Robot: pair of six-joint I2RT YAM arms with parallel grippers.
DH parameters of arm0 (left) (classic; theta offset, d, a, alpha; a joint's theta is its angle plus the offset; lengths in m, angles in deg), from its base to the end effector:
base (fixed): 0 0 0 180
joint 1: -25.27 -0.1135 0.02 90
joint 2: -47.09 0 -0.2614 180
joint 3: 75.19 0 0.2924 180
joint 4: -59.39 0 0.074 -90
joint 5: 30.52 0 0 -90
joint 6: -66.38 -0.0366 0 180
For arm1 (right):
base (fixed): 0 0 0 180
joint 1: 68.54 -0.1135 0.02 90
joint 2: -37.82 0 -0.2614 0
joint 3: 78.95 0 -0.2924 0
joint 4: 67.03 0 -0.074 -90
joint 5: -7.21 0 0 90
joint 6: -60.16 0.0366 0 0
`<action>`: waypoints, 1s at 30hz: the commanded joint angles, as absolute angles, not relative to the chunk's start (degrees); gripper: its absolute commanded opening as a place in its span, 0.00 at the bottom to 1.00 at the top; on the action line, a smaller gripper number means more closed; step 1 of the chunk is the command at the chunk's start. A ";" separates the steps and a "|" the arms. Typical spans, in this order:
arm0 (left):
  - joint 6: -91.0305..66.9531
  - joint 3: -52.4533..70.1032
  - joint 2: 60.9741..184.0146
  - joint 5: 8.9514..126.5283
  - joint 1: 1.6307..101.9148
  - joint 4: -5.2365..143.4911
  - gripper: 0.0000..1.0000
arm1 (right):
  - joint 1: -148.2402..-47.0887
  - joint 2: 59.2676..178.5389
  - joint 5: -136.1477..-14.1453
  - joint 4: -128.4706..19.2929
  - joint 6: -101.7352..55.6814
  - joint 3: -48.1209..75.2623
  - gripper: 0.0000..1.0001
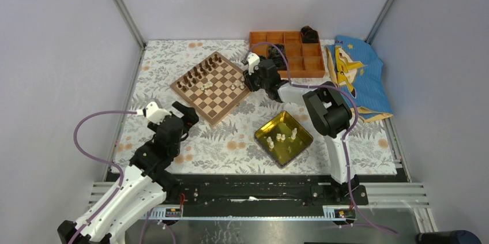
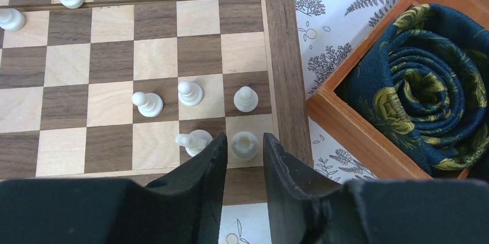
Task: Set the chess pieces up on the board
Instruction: Place the chess piece on the chessboard, then pick up the chess piece from the chessboard.
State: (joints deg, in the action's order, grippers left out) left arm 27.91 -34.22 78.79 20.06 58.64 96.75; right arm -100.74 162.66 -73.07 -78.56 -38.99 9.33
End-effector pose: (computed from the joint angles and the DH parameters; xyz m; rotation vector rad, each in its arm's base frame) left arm 0.1601 -0.0776 0.2498 -0.7063 1.8203 -0.2682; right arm 0.4338 0.2805 0.1278 -0.7993 1.7967 0.4302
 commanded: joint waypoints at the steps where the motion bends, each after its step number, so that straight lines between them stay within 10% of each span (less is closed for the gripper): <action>1: 28.02 -34.66 78.75 19.11 58.93 94.99 0.99 | -100.36 161.80 -72.55 -80.32 -38.90 6.85 0.37; 30: 27.86 -34.69 76.70 19.48 58.93 95.01 0.99 | -100.98 148.80 -72.84 -80.46 -39.48 15.08 0.40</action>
State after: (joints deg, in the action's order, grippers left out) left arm 27.91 -34.24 77.20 20.06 58.64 96.66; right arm -100.74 154.18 -73.18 -78.47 -39.03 13.28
